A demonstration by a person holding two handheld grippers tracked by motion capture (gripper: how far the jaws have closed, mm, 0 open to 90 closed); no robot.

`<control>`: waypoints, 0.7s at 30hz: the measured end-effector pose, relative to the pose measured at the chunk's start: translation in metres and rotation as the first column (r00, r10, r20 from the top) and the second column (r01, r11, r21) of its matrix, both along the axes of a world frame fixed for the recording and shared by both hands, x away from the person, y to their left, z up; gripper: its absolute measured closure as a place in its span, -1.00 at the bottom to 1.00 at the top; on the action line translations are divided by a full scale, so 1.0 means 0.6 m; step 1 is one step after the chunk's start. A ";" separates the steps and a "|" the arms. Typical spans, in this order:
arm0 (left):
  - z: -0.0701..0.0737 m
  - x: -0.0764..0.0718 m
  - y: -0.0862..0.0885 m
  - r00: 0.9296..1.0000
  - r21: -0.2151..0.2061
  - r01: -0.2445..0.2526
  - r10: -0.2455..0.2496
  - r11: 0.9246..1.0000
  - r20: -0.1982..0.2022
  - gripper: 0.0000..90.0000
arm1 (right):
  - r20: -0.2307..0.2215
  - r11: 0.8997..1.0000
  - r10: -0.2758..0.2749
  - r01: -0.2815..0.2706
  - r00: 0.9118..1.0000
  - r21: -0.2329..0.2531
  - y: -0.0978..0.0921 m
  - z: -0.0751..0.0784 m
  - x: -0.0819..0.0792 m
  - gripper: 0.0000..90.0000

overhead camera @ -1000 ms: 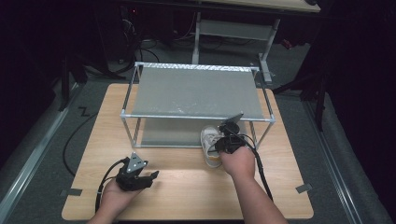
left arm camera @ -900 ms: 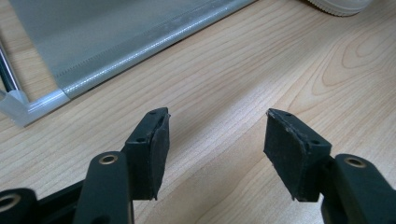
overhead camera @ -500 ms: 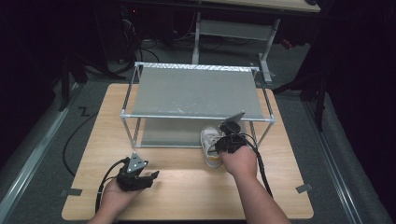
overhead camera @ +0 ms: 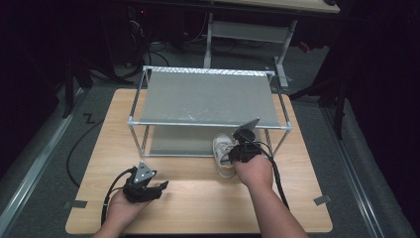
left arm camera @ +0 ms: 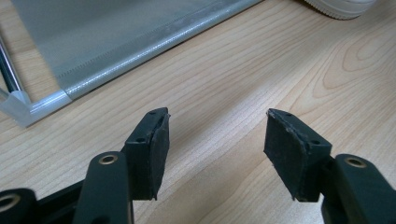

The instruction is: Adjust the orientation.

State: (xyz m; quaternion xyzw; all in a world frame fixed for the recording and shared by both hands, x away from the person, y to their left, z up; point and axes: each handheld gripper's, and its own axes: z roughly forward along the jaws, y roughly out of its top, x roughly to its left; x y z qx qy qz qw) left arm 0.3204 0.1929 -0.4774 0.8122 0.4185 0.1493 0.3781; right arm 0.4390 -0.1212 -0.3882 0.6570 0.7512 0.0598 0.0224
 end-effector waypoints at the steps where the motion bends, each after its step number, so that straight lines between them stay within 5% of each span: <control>1: 0.000 0.000 0.000 1.000 -0.002 0.000 0.000 1.000 0.001 -0.09 | 0.019 1.000 0.012 -0.011 1.000 -0.006 -0.001 -0.001 -0.002 0.32; 11: 0.000 0.000 -0.002 1.000 -0.006 0.001 -0.001 1.000 -0.008 -0.09 | 0.097 0.999 0.006 -0.010 0.995 0.043 -0.026 0.007 -0.022 0.31; 15: 0.001 -0.001 -0.004 1.000 -0.015 0.001 -0.001 1.000 -0.010 -0.07 | 0.168 0.996 0.046 -0.057 0.985 0.063 -0.039 0.011 -0.046 0.31; 16: 0.001 -0.002 -0.006 1.000 -0.016 0.001 -0.002 1.000 -0.011 -0.07 | 0.209 0.995 0.068 -0.081 0.976 0.055 -0.042 0.011 -0.059 0.31; 17: 0.001 -0.002 -0.006 1.000 -0.016 0.001 -0.002 1.000 -0.011 -0.07 | 0.209 0.995 0.068 -0.081 0.976 0.055 -0.042 0.011 -0.059 0.31; 18: 0.001 -0.003 -0.010 1.000 -0.015 0.005 -0.005 1.000 -0.011 -0.07 | 0.267 0.991 0.113 -0.127 0.957 0.036 -0.047 0.008 -0.081 0.31; 19: 0.001 -0.003 -0.010 1.000 -0.015 0.005 -0.005 1.000 -0.011 -0.07 | 0.267 0.991 0.113 -0.127 0.957 0.036 -0.047 0.008 -0.081 0.31; 20: 0.002 -0.005 -0.015 1.000 -0.015 0.007 -0.007 1.000 -0.011 -0.07 | 0.334 0.986 0.145 -0.166 0.931 0.033 -0.057 0.000 -0.105 0.30; 21: 0.002 -0.005 -0.015 1.000 -0.015 0.007 -0.007 1.000 -0.011 -0.07 | 0.364 0.983 0.153 -0.179 0.919 0.039 -0.062 -0.004 -0.115 0.29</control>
